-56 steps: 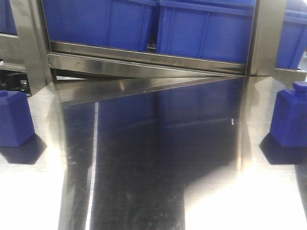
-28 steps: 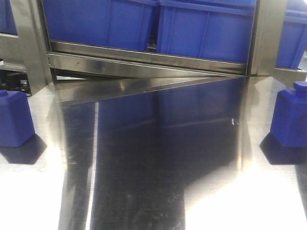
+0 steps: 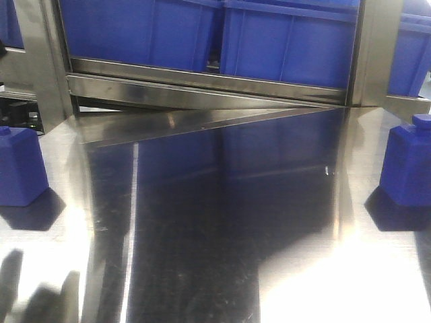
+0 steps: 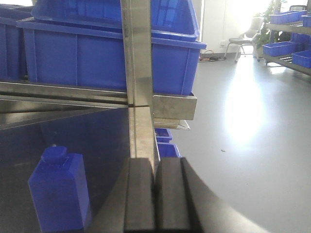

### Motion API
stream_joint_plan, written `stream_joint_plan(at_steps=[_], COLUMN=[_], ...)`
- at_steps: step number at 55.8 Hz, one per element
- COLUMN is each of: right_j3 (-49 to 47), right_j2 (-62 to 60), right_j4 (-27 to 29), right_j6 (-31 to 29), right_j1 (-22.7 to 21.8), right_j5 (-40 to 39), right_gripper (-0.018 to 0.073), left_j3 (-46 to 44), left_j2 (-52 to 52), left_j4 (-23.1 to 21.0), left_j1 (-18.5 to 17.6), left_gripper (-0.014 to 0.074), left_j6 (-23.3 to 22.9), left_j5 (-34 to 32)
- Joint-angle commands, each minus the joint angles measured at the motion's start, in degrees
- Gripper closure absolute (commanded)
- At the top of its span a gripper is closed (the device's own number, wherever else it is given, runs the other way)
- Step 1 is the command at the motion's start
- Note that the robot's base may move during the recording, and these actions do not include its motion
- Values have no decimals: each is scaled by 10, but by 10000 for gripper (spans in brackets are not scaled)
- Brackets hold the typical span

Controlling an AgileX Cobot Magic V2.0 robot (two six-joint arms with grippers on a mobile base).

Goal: Pick and sort blue part to right shelf
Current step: 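Close the left gripper on the blue knobbed block and lift it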

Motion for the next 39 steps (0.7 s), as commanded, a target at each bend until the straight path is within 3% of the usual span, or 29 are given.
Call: stream_joint_plan(at_steps=[1, 5, 11, 16, 39], right_j3=[-4, -4, -4, -4, -4], right_j2=[-9, -9, -9, -9, -9], right_j4=[-4, -4, -4, -4, -4], right_j6=[-4, -4, -4, -4, -4], right_j1=[2, 2, 2, 2, 2], right_j5=[-50, -50, -50, -50, -50], right_gripper=[501, 501, 501, 501, 501], left_j3=[-19, -19, -19, -19, -19], left_j2=[4, 18, 37, 53, 121], left_j4=[-9, -1, 55, 98, 81], left_j1=[-6, -16, -45, -60, -61], left_gripper=[-6, -6, -6, -6, 1], left_j6=[-7, -7, -9, -49, -62], left_j5=[-11, -20, -38, -45, -64])
